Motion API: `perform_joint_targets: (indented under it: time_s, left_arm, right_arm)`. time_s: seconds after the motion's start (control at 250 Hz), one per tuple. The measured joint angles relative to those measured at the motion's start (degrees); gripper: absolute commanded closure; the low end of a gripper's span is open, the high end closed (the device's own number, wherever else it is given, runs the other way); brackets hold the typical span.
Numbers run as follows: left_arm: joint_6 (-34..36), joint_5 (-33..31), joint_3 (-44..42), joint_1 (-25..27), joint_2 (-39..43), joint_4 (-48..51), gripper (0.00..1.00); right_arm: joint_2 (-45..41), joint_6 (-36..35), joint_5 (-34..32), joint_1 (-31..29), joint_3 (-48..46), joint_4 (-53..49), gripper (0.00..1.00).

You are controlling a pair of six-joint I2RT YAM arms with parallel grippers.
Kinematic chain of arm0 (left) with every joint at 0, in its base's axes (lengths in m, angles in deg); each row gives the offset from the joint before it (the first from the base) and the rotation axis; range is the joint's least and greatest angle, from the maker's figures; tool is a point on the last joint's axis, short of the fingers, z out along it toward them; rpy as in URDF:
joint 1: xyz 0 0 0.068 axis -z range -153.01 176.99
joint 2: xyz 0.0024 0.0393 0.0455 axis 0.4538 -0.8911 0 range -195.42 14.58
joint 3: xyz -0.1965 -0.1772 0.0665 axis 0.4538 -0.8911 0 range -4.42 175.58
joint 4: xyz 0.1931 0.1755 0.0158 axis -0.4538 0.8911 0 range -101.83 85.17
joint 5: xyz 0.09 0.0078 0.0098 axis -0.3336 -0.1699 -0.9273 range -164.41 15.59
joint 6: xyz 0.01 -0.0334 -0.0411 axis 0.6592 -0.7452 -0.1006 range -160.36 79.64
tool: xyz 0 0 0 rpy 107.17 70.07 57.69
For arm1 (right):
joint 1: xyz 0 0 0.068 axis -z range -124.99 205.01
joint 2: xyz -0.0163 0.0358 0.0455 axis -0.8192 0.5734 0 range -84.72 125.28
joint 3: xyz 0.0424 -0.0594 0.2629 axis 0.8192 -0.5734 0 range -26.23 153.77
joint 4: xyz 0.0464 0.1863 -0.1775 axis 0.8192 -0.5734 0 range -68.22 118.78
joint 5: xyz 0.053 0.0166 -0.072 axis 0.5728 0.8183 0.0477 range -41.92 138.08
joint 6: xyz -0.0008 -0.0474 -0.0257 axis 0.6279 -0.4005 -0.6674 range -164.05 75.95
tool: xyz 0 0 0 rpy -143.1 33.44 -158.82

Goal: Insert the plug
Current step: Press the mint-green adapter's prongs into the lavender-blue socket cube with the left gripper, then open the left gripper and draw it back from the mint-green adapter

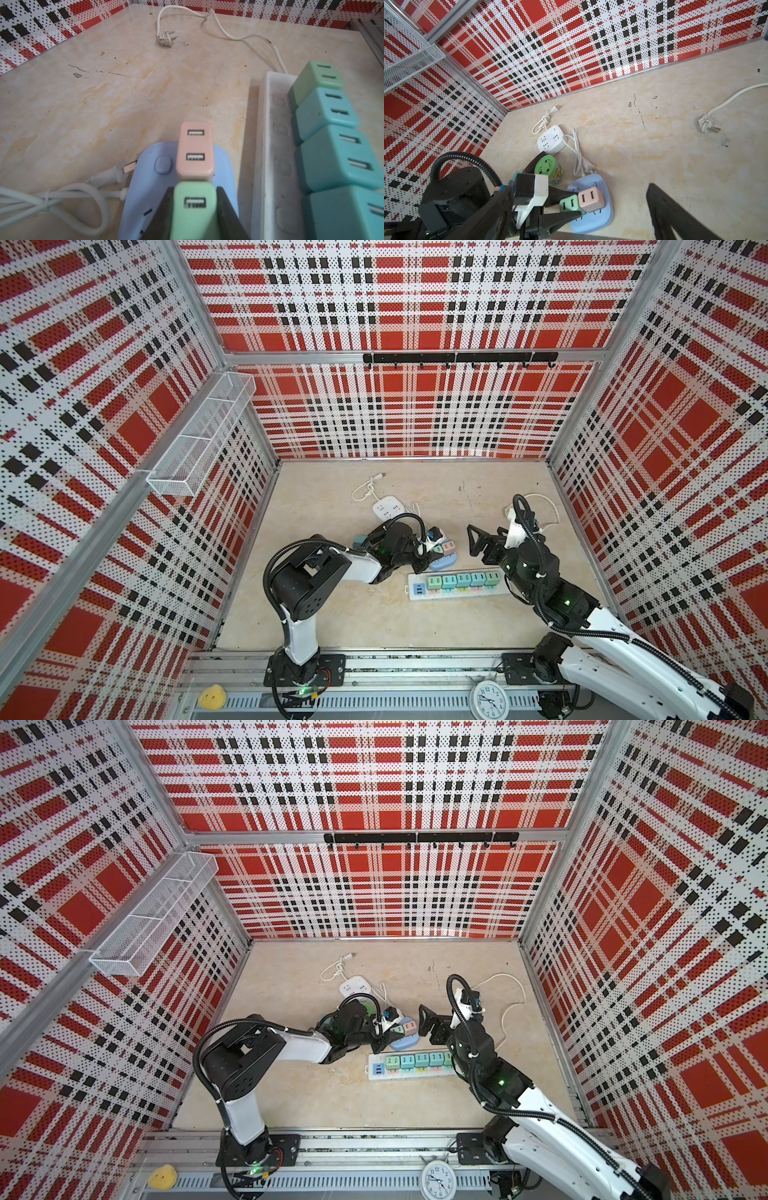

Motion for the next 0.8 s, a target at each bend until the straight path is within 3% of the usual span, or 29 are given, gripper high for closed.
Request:
perform_joint_targets:
  time_s: [0.088,0.184,0.252,0.26,0.284,0.296,0.308,0.56,0.716,0.8]
  left_arm:
    - [0.02,-0.72,0.83,0.44,-0.09,1.22,1.00]
    - [0.02,-1.33,1.70,0.74,-0.13,2.62,0.67]
    - [-0.09,-1.81,2.43,0.90,-0.24,3.76,0.51]
    - [-0.24,-1.92,2.51,0.94,-0.26,4.00,0.47]
    - [-0.39,-2.36,2.69,1.07,-0.35,4.96,0.22]
    - [-0.26,-2.51,2.69,1.11,-0.44,5.25,0.05]
    - [-0.22,-2.58,2.69,1.16,-0.48,5.60,0.00]
    - [-1.16,-3.15,3.63,0.20,1.75,12.31,0.00]
    - [-2.69,-3.78,3.10,-1.46,10.58,13.99,0.01]
    - [-5.09,-5.73,1.18,-3.02,17.49,12.81,0.01]
  right_arm:
    - [-0.09,-0.02,-0.04,0.20,0.00,-0.37,0.00]
    - [-0.20,-0.02,-0.35,0.39,-0.02,-0.74,0.00]
    - [-0.35,-0.02,-0.50,0.57,-0.13,-0.79,0.00]
    - [-0.37,-0.02,-0.52,0.61,-0.15,-0.81,0.00]
    - [-0.46,-0.02,-0.52,0.68,-0.24,-0.79,0.00]
    - [-0.48,-0.04,-0.55,0.72,-0.26,-0.81,0.00]
    - [-0.50,-0.04,-0.57,0.76,-0.31,-0.81,0.00]
    - [-0.52,-0.09,-1.25,1.25,-0.39,-0.96,0.00]
    - [0.15,-0.52,-1.90,1.25,-0.39,-0.83,0.01]
    - [2.10,-1.11,-1.92,1.25,-0.24,-0.46,0.07]
